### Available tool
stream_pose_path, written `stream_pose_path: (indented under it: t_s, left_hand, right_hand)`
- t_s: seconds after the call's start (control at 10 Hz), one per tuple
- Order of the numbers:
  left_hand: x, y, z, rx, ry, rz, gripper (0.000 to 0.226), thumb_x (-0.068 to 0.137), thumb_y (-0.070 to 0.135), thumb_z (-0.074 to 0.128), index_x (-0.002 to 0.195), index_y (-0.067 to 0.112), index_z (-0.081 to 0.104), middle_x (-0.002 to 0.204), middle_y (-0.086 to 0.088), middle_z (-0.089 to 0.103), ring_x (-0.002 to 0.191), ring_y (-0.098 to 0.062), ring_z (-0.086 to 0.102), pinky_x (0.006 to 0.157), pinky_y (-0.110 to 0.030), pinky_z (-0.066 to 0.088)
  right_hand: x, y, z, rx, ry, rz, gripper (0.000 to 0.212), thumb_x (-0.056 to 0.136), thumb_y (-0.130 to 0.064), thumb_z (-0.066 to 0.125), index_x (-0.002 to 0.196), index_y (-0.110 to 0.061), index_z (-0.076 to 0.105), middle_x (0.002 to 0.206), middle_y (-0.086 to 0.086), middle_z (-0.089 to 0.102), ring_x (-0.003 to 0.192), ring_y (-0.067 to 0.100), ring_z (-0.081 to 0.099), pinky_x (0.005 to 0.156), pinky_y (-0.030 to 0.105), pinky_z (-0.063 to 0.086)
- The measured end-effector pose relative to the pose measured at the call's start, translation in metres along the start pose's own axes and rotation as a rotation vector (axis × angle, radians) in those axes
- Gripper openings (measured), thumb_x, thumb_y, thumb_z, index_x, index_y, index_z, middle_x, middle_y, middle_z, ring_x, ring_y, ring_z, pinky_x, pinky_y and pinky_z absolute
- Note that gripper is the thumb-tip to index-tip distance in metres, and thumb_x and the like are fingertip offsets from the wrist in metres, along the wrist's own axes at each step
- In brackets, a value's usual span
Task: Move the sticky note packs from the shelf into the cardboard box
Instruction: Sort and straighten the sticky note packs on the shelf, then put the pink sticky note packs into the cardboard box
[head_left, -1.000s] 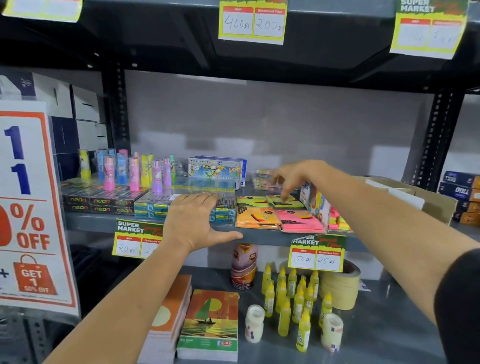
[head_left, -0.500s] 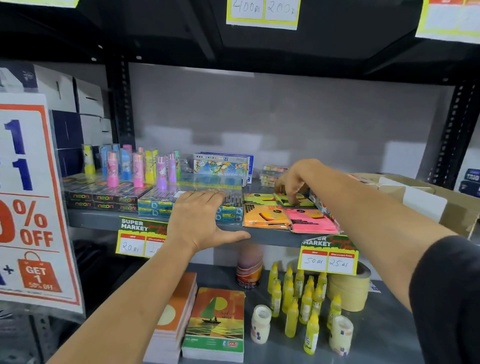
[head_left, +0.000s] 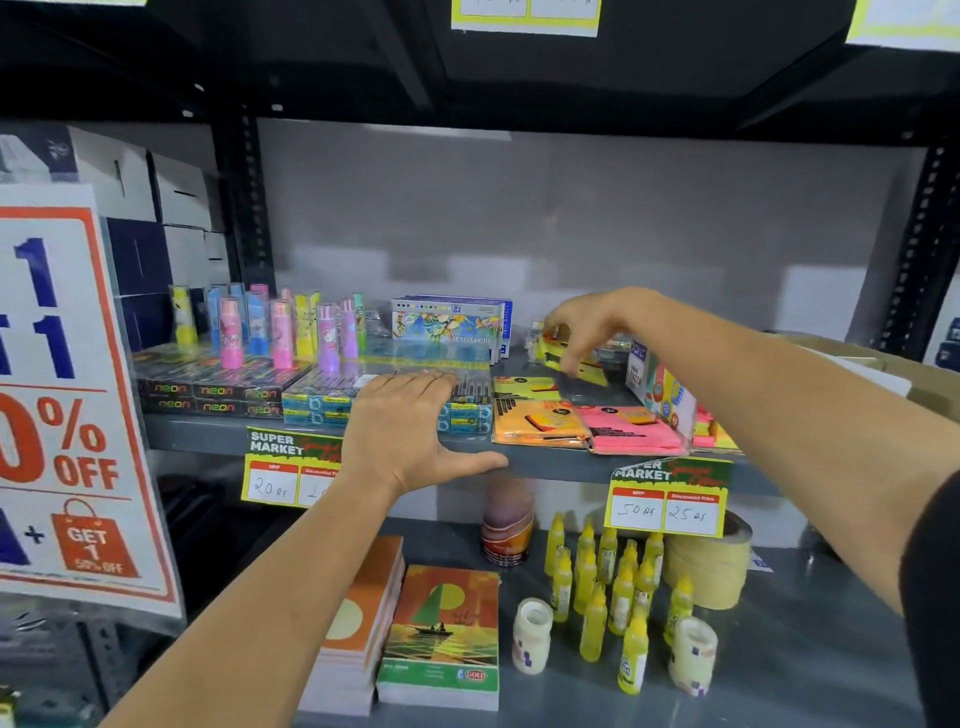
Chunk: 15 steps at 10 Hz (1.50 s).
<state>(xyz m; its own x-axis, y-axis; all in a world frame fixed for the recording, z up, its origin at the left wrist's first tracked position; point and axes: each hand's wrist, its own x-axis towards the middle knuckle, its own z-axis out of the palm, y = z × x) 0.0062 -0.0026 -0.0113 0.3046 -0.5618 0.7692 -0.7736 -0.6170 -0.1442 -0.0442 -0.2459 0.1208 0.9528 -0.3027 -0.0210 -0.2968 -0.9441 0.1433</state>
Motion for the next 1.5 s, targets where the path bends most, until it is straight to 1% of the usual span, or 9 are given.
stream_pose_path:
  t_s: [0.1,0.3,0.4,0.7,0.9,1.1,1.2,1.3,1.5]
  left_hand:
    - [0.000,0.000,0.000,-0.004,0.000,-0.002,0.107,0.060,0.099,0.024,0.112,0.016,0.068,0.109,0.000,0.071,0.102,-0.020,0.066,0.088,-0.035,0.048]
    - [0.000,0.000,-0.001,0.002,-0.008,-0.007,0.107,0.059,0.099,0.025,0.113,0.016,0.067,0.110,0.000,0.071,0.102,-0.020,0.066,0.088,-0.035,0.047]
    - [0.000,-0.001,0.001,0.001,-0.001,-0.009,0.108,0.059,0.099,0.025,0.113,0.016,0.067,0.111,0.000,0.071,0.104,-0.020,0.065,0.089,-0.036,0.046]
    - [0.000,-0.002,0.003,0.011,0.008,-0.013,0.108,0.060,0.099,0.025,0.114,0.017,0.067,0.111,0.000,0.071,0.103,-0.020,0.065,0.088,-0.037,0.047]
    - [0.000,-0.002,0.003,0.007,0.015,-0.002,0.106,0.060,0.099,0.027,0.113,0.016,0.068,0.109,0.000,0.071,0.102,-0.020,0.066,0.087,-0.036,0.048]
    - [0.000,-0.001,0.002,0.023,0.025,0.004,0.105,0.060,0.098,0.028,0.110,0.016,0.069,0.104,0.000,0.072,0.096,-0.021,0.067,0.083,-0.035,0.049]
    - [0.000,0.000,0.002,0.030,0.034,0.007,0.104,0.060,0.098,0.028,0.110,0.017,0.069,0.104,0.000,0.072,0.097,-0.021,0.068,0.083,-0.035,0.050]
    - [0.000,-0.001,0.003,0.022,0.050,0.008,0.103,0.061,0.097,0.029,0.111,0.017,0.069,0.107,0.000,0.072,0.099,-0.021,0.067,0.085,-0.035,0.049]
    - [0.000,0.000,0.003,0.000,0.062,0.015,0.100,0.061,0.097,0.032,0.106,0.016,0.070,0.102,0.000,0.073,0.095,-0.021,0.068,0.081,-0.034,0.050]
  right_hand:
    - [0.000,-0.014,0.000,0.087,0.018,-0.117,0.075,0.073,-0.029,0.077,0.137,-0.011,0.043,0.134,0.007,0.050,0.111,0.019,0.049,0.093,0.030,0.041]
    - [0.005,-0.040,0.006,0.098,-0.034,-0.226,0.054,0.074,-0.029,0.074,0.124,-0.011,0.060,0.124,0.007,0.060,0.113,0.024,0.054,0.100,0.044,0.043]
    - [0.008,-0.042,0.010,0.065,-0.096,-0.218,0.051,0.074,-0.032,0.075,0.120,-0.014,0.063,0.123,0.004,0.061,0.115,0.022,0.054,0.098,0.037,0.044]
    - [0.002,-0.033,0.019,0.210,-0.129,-0.237,0.063,0.079,-0.035,0.074,0.135,-0.019,0.050,0.139,0.002,0.051,0.125,0.019,0.048,0.108,0.041,0.037]
    - [-0.026,-0.027,0.016,0.271,0.188,-0.141,0.057,0.081,-0.045,0.069,0.127,-0.014,0.056,0.132,0.004,0.058,0.115,0.021,0.056,0.096,0.031,0.044]
    - [-0.106,-0.018,0.033,0.368,0.849,0.264,0.047,0.080,-0.056,0.062,0.108,-0.019,0.064,0.114,0.004,0.066,0.105,0.026,0.059,0.079,0.036,0.049]
    - [-0.158,-0.026,0.069,0.371,1.146,0.406,0.048,0.079,-0.064,0.057,0.099,-0.021,0.064,0.097,0.001,0.067,0.085,0.022,0.059,0.059,0.028,0.037]
    - [-0.189,-0.046,0.103,0.384,1.260,0.496,0.049,0.077,-0.067,0.057,0.099,-0.024,0.063,0.100,-0.001,0.064,0.086,0.024,0.058,0.058,0.027,0.034]
    - [-0.194,-0.071,0.150,0.452,1.113,0.581,0.064,0.072,-0.068,0.061,0.117,-0.023,0.056,0.108,0.004,0.061,0.094,0.029,0.056,0.065,0.035,0.046]
